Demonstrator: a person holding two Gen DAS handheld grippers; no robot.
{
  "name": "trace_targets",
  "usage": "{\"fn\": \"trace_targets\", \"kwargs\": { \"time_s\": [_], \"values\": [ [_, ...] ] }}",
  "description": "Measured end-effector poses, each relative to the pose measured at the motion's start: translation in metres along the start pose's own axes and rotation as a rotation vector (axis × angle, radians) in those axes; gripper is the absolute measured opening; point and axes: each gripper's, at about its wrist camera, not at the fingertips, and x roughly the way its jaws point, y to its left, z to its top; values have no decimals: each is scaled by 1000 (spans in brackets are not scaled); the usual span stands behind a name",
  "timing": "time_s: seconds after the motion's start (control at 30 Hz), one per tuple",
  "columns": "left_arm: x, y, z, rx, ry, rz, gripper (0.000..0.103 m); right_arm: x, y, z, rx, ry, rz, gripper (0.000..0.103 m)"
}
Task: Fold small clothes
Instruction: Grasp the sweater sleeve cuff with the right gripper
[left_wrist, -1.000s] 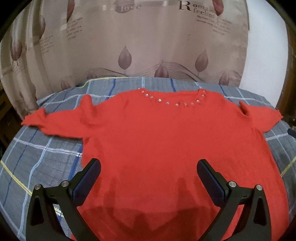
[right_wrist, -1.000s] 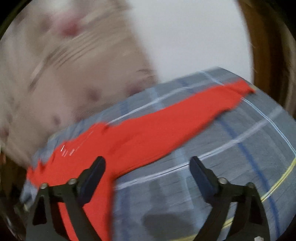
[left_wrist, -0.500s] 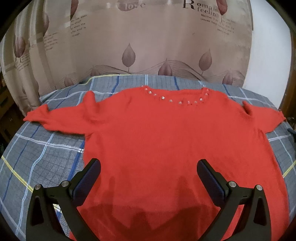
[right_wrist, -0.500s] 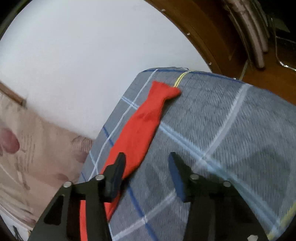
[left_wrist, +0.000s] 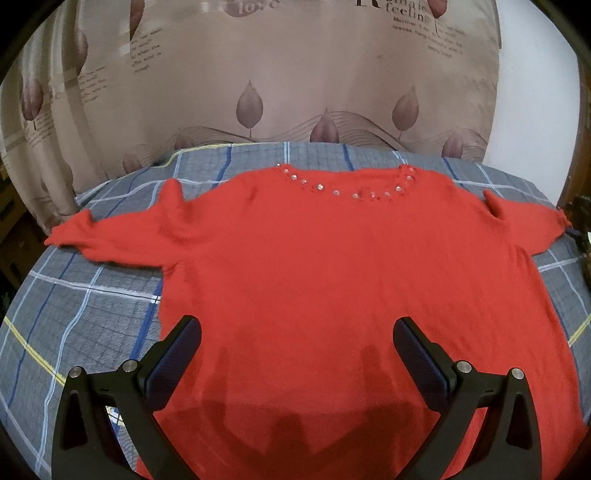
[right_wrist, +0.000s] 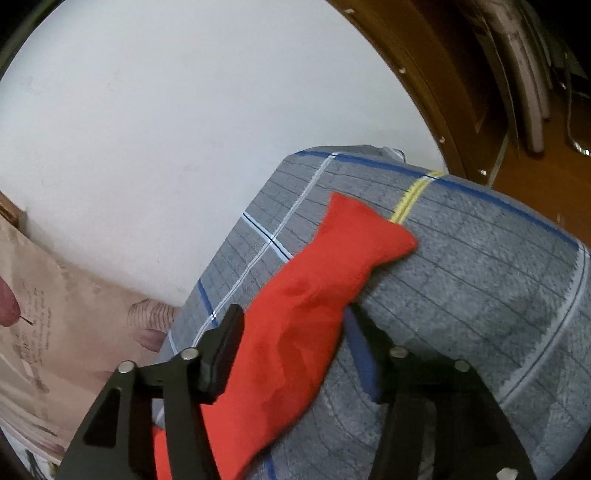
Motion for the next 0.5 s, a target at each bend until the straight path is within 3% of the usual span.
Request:
{"fn": "trace_targets", "kwargs": {
  "time_s": [0.23, 0.33, 0.4, 0.5],
  "values": [
    [3, -1, 0, -3, 12, -8, 103, -7, -9, 2, 57, -30, 24, 48],
    [9, 3, 1, -24, 58, -34, 103, -15, -22, 5, 110, -41, 56, 44],
    [14, 7, 3, -28, 96, -64, 103, -13, -18, 9, 84, -17, 14, 46],
    [8, 20, 13, -43, 123, -38, 103, -10, -18, 15, 90, -16, -11, 48]
  ]
}}
